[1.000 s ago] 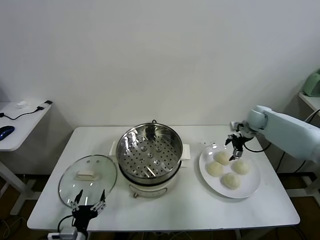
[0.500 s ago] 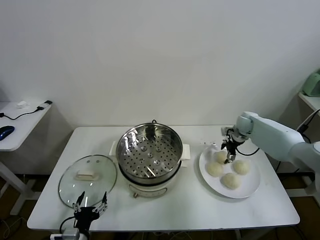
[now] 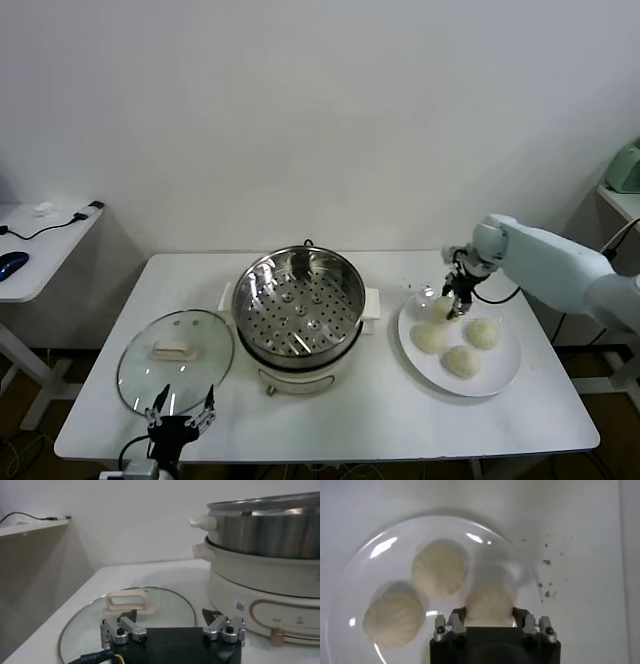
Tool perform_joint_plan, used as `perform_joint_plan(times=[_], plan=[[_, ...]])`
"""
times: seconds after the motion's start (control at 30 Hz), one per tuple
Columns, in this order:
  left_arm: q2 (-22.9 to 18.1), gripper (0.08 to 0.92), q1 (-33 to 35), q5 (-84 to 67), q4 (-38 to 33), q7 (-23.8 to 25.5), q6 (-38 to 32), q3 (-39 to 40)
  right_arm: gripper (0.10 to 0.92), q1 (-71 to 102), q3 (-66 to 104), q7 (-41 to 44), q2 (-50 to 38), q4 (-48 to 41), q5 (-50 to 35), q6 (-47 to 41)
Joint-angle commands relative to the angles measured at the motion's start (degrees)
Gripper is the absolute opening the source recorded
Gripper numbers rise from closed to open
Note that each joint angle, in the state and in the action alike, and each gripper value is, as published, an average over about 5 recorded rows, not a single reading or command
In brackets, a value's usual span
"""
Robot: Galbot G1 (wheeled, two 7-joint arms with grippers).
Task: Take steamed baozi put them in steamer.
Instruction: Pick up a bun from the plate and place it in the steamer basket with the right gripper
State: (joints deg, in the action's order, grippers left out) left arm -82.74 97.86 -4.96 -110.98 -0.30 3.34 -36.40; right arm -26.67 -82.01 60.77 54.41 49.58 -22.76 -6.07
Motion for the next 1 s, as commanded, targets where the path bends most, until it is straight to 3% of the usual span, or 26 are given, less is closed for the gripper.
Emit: perform_joint_plan(times=[0.03,0.3,0.53,0.73,1.0], plan=[[0.1,0.823,0.3,0.0,-1.5,0.0,0.1,0.0,0.639,-18.7,-11.0,2.1,-1.9,12.2,-6.4,1.0],[0.3,0.823,1.0,0.0,-3.1,-0.2,0.1,0.1,0.637,-36.3,-14.0,3.3,5.1,28.7,-11.4,8.9],[-0.1,0.823,1.5,0.2,-3.9,-0.6,0.0,0.7,0.636,-32.9,-10.0,4.7,16.2,32.8,-9.7,18.7],[-0.5,0.823,2.1,0.3,-4.2,-1.1,-0.4,1.0,0.636,-23.8,-6.9,4.5,22.5,27.8,3.8,31.3],[-0.4,0.823,2.7,0.4,-4.3,-1.5,-0.7,0.8,0.636,-8.6,0.6,2.0,27.9,10.5,26.6,45.4]])
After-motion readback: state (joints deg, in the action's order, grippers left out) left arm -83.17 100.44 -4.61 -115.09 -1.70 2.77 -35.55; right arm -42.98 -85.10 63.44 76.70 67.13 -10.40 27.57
